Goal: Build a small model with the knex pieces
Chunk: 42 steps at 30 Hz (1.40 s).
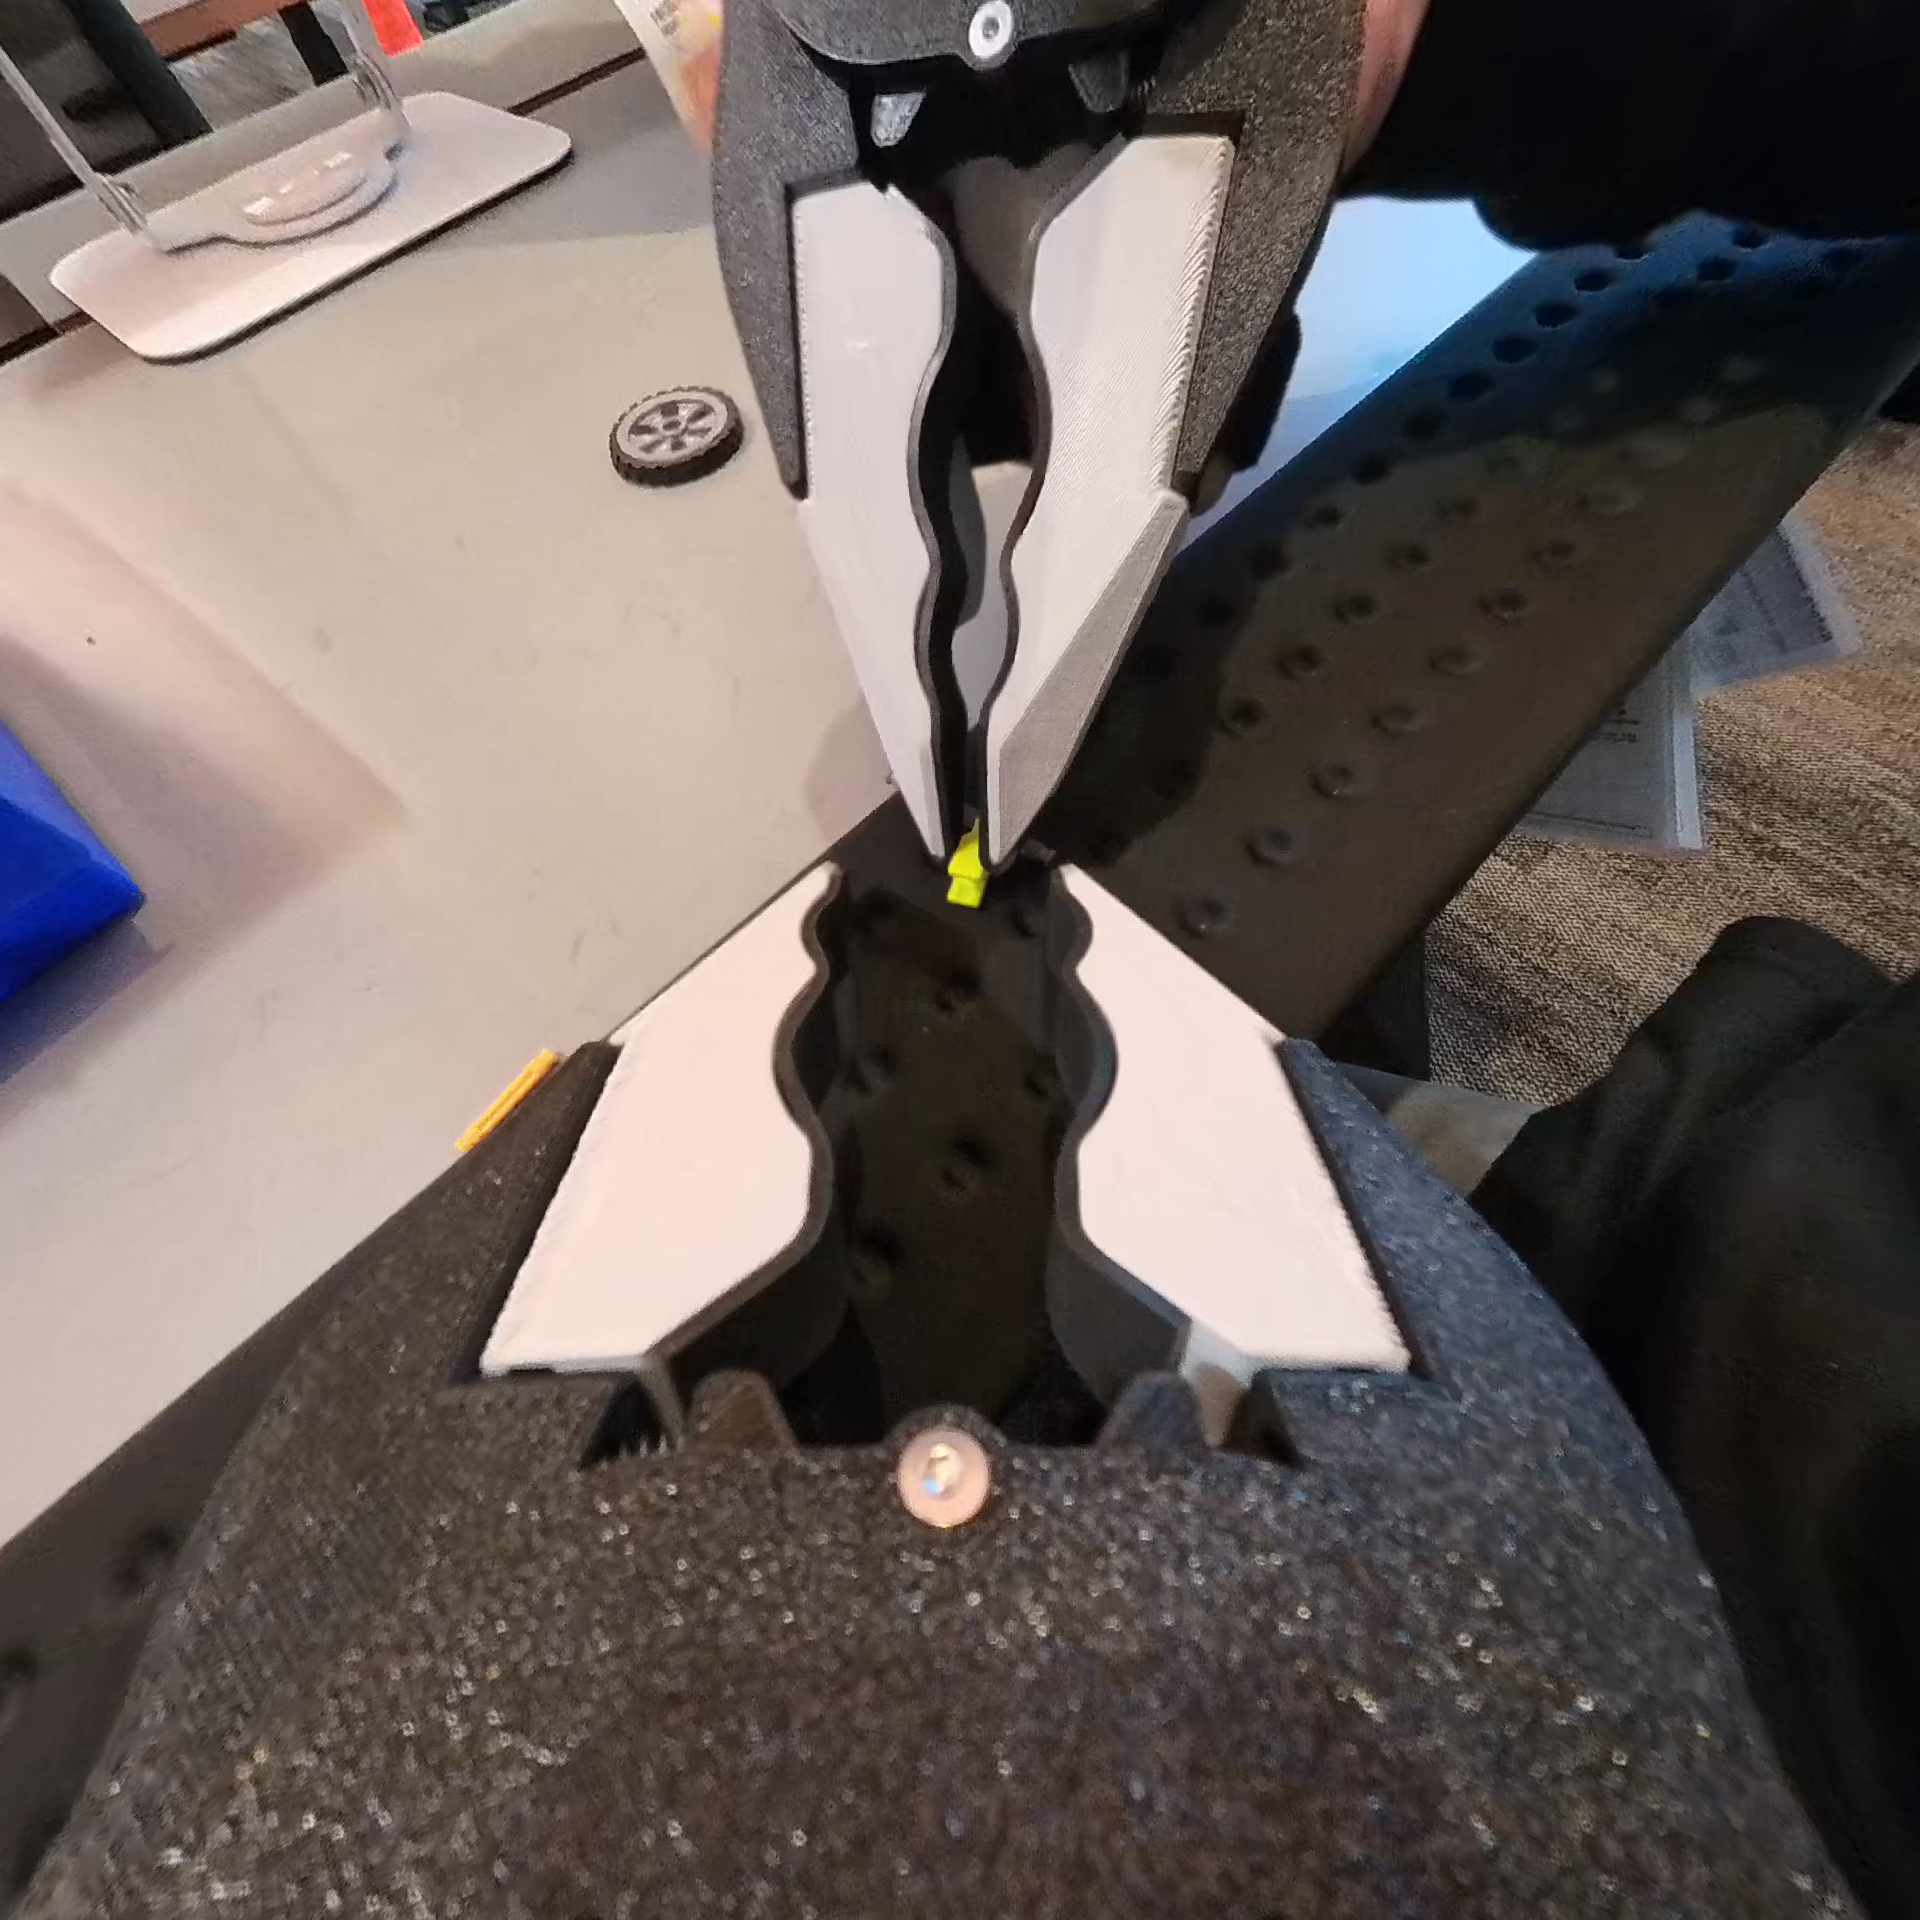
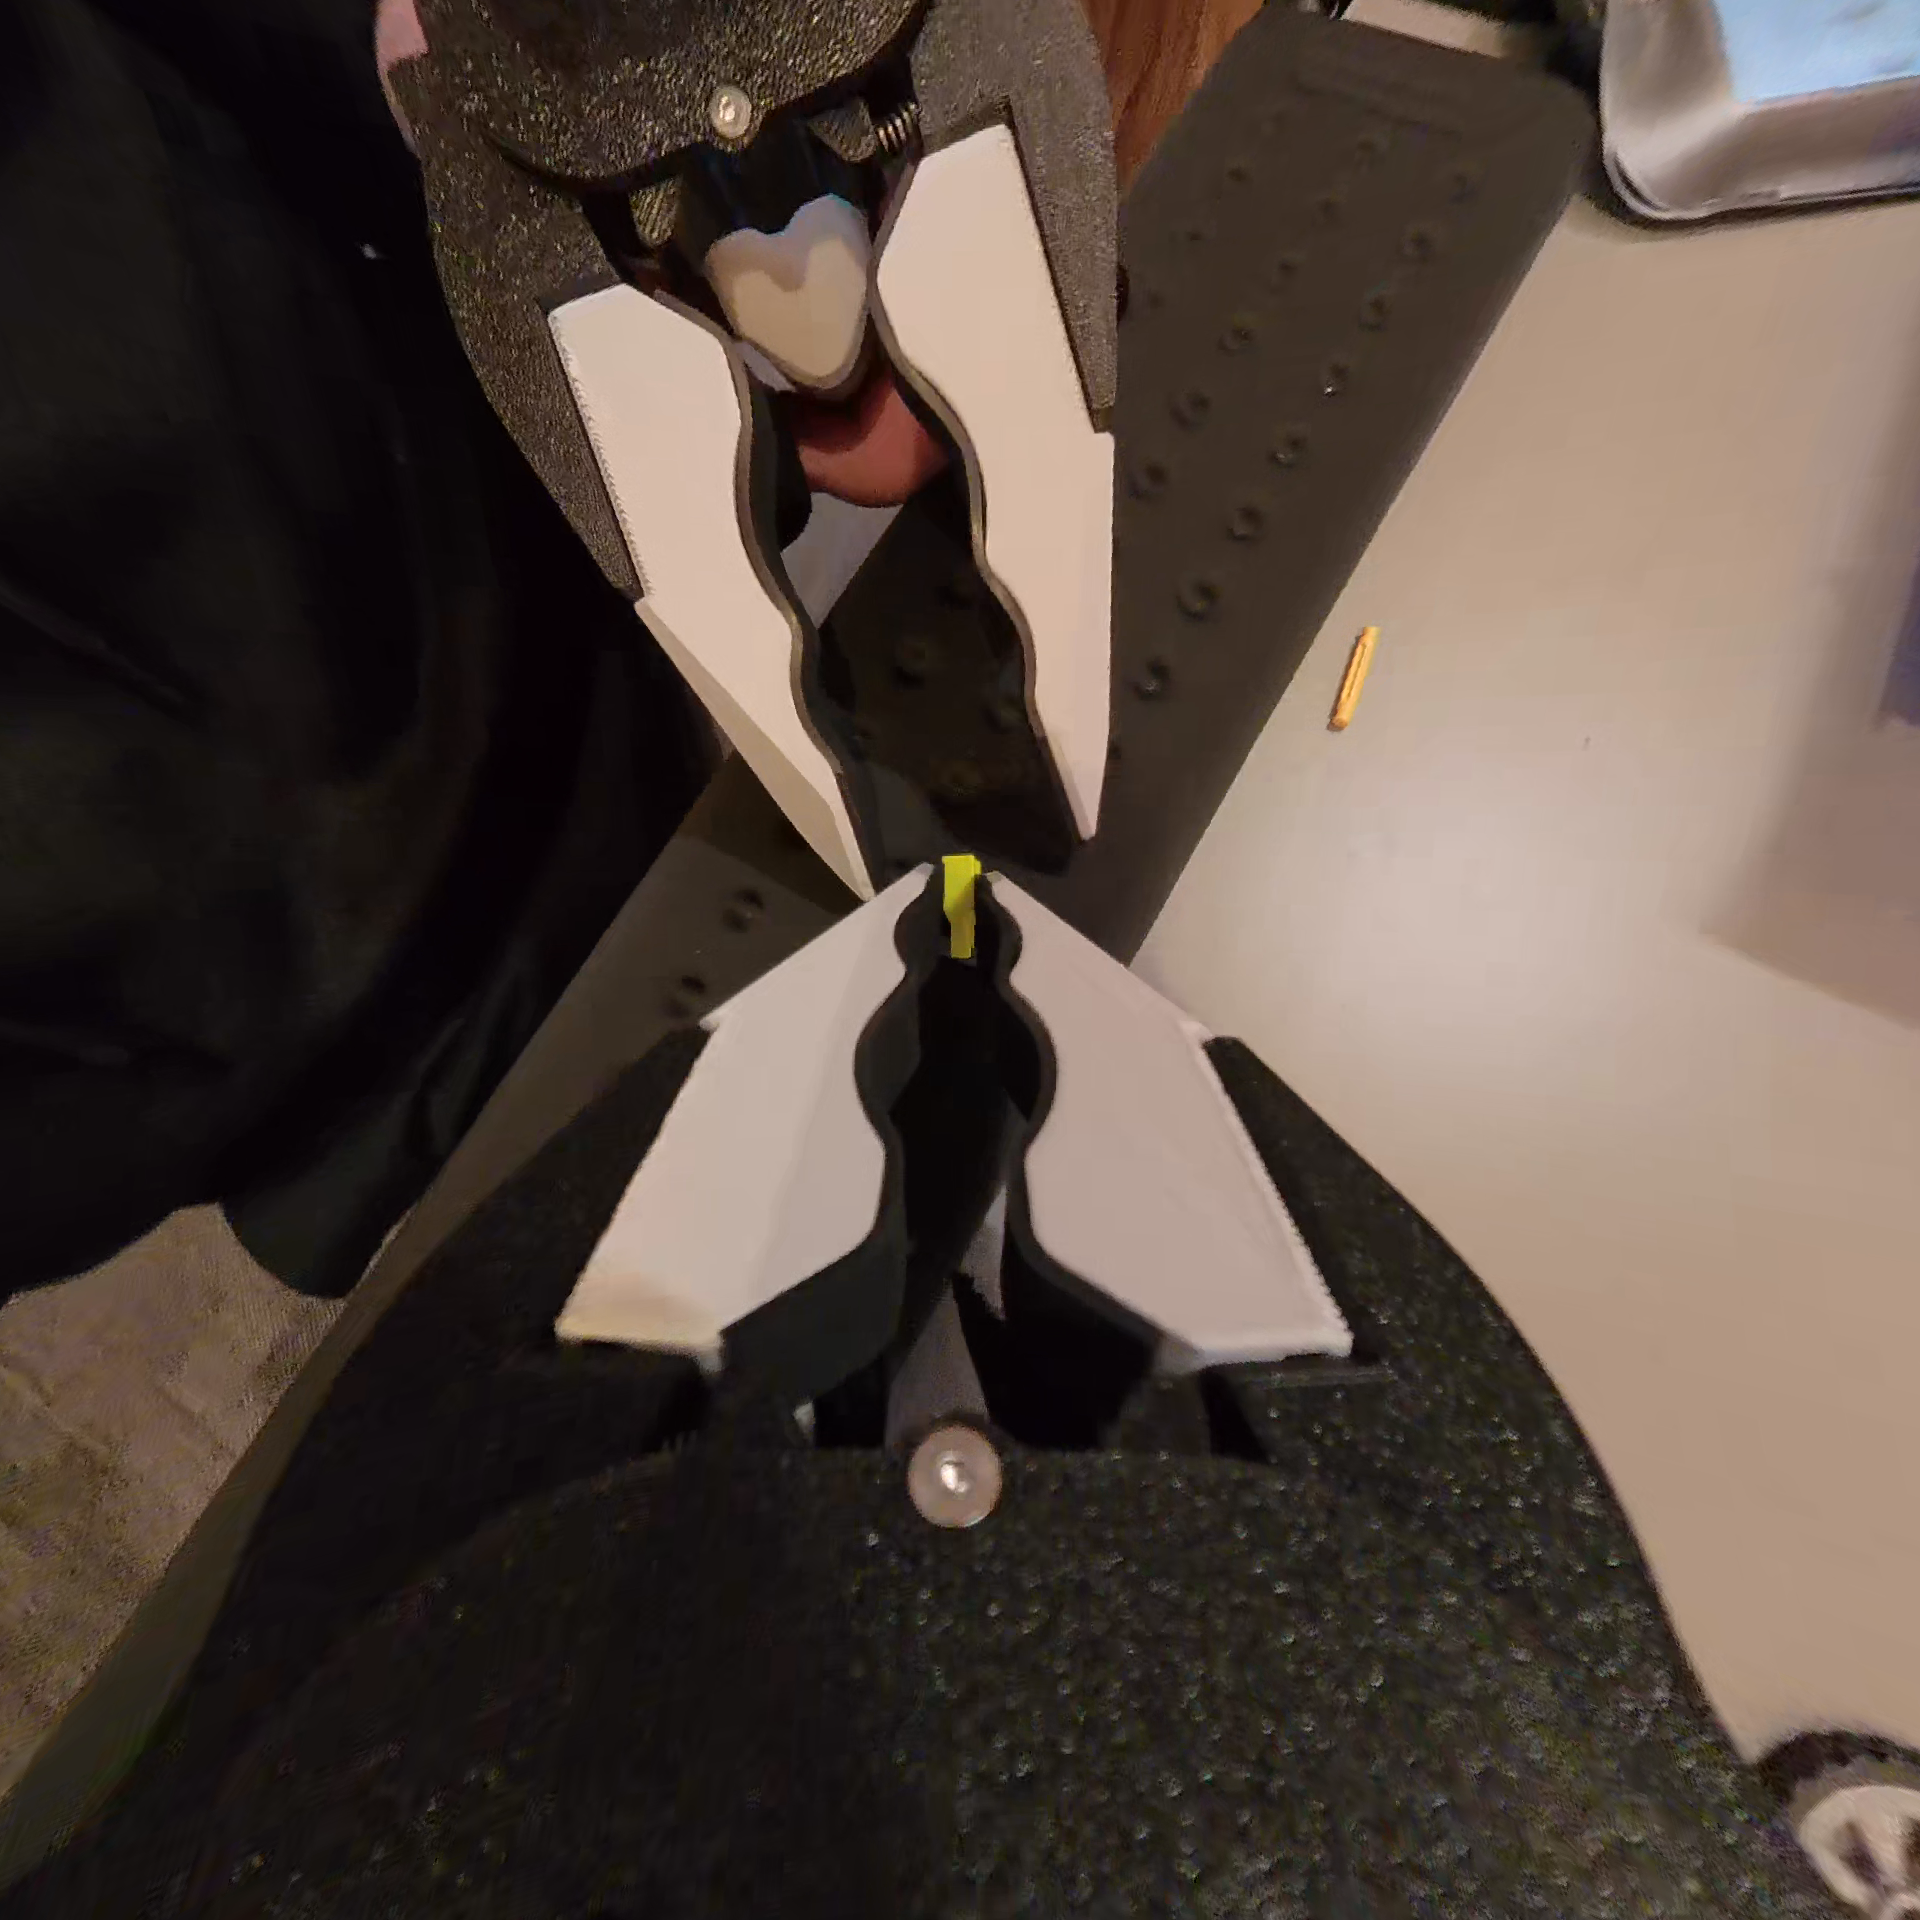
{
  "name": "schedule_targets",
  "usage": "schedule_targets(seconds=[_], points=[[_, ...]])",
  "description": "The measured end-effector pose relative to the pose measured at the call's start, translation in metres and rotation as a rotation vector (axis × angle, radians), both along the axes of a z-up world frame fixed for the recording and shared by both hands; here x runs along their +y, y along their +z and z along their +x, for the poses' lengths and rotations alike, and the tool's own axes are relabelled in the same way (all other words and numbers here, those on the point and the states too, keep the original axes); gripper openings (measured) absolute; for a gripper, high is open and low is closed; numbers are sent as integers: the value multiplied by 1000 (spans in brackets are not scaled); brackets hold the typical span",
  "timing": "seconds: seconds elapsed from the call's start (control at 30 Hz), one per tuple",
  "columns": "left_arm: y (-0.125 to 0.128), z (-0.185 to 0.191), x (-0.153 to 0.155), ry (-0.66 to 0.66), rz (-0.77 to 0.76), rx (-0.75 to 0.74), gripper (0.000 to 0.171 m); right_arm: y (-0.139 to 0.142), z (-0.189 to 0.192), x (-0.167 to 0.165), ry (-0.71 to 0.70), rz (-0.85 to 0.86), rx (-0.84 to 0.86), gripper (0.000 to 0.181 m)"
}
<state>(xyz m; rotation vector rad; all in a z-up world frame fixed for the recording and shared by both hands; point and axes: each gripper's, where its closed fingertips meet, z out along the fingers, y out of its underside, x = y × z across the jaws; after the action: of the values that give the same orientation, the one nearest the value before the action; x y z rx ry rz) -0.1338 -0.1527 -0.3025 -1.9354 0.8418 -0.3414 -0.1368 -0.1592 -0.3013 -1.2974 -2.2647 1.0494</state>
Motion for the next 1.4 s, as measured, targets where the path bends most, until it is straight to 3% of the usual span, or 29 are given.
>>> schedule_targets(seconds=[0.07,0.2,0.37,0.73,1.4], points=[[0,2,-1,-17,-1,21,36,2,0,1,-29,-35,36,5],[0,8,-6,-84,-36,49,17,2,5,1,-63,-90,82,5],[-3,15,-8,-156,-83,102,9,1,13,0,-83,-101,102,5],[-2,33,-2,-293,-101,205,4,6,29,1,-139,-106,171,5],[-7,74,9,-545,-156,473,3,-1,74,15,-263,62,182,6]])
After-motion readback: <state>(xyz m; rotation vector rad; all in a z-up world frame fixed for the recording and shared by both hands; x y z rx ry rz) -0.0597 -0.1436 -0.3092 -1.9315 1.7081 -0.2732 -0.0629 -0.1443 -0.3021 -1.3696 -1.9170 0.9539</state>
